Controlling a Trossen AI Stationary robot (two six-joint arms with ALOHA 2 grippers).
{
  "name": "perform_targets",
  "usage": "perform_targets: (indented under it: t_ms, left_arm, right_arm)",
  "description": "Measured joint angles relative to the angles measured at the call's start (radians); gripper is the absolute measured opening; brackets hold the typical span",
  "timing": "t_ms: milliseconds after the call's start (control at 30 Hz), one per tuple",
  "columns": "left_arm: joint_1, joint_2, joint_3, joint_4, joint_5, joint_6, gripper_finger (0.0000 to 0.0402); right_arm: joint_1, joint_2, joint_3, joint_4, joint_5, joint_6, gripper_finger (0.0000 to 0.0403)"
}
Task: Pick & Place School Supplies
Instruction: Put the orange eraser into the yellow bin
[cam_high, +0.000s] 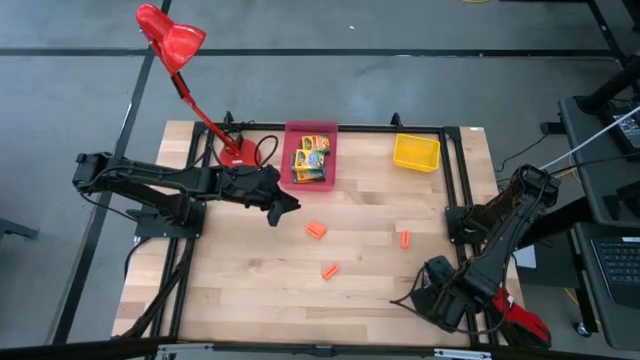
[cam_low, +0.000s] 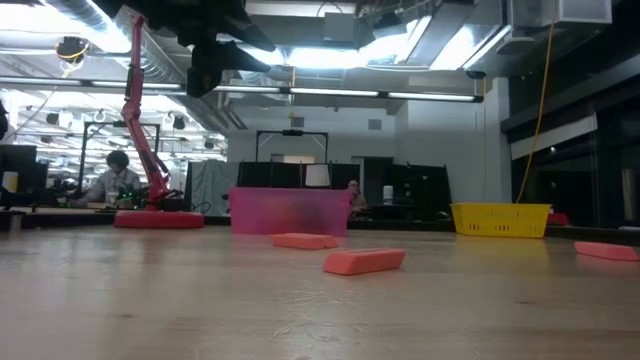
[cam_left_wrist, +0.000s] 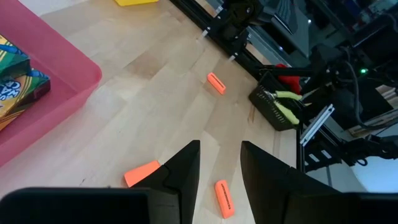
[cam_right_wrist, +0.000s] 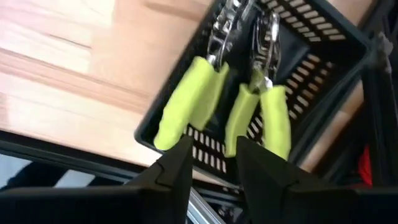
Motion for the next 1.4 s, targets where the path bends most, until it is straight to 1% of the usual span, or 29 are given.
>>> perform_targets:
  t_ms: [200,300,433,567,700,767,833,967,1033,1167,1233,1333,1400]
  left_arm:
    - [0.000,0.000,0.000,-0.003,-0.018,0.006,0.0111]
    - [0.000,0.000,0.000,-0.047,-0.043,0.002,0.0111]
    - [0.001,-0.023,0.000,-0.157,-0.144,-0.034,0.0111]
    - [0.001,-0.064,0.000,-0.261,-0.238,-0.066,0.0111]
    - [0.001,-0.103,0.000,-0.350,-0.314,-0.103,0.0111]
    - [0.001,-0.124,0.000,-0.391,-0.344,-0.113,0.0111]
    - [0.001,-0.136,0.000,-0.393,-0.364,-0.116,0.0111]
    - [0.001,-0.157,0.000,-0.394,-0.373,-0.095,0.0111]
    - [0.001,-0.162,0.000,-0.394,-0.377,-0.080,0.0111]
    - [0.001,-0.181,0.000,-0.391,-0.377,-0.043,0.0111]
    - [0.001,-0.195,0.000,-0.380,-0.377,-0.009,0.0111]
    - [0.001,-0.218,0.000,-0.344,-0.366,0.064,0.0111]
    - [0.001,-0.233,0.000,-0.327,-0.347,0.113,0.0111]
  right_arm:
    - [-0.025,0.000,0.000,0.023,0.089,0.001,0.0098]
    - [-0.037,0.000,0.000,0.046,0.129,-0.003,0.0092]
    - [-0.055,0.000,0.011,0.065,0.189,-0.015,0.0092]
    - [-0.075,-0.001,0.041,0.067,0.272,-0.036,0.0095]
    - [-0.110,-0.004,0.087,0.065,0.386,-0.061,0.0095]
    - [-0.126,-0.015,0.114,0.055,0.468,-0.064,0.0095]
    - [-0.142,-0.029,0.148,0.041,0.565,-0.088,0.0096]
    - [-0.173,-0.041,0.235,-0.017,0.778,-0.210,0.0092]
    - [-0.190,-0.043,0.288,-0.035,0.869,-0.321,0.0089]
    - [-0.222,-0.043,0.390,-0.034,1.013,-0.590,0.0083]
    - [-0.234,-0.043,0.445,-0.035,1.089,-0.698,0.0081]
    - [-0.252,-0.043,0.537,-0.064,1.164,-0.838,0.0079]
    - [-0.266,-0.043,0.597,-0.082,1.195,-0.923,0.0079]
